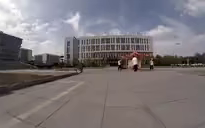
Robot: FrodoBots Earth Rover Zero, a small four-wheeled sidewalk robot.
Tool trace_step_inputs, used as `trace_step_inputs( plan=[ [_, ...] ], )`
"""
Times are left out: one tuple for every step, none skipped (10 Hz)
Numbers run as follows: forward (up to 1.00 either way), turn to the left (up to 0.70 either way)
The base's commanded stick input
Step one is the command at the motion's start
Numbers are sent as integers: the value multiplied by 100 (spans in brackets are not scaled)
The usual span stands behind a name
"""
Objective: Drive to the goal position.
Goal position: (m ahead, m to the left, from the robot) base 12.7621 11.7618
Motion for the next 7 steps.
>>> trace_step_inputs(
  plan=[
    [100, 0],
    [100, 0],
    [100, 0],
    [100, 0],
    [100, 0],
    [100, 0],
    [100, 0]
  ],
)
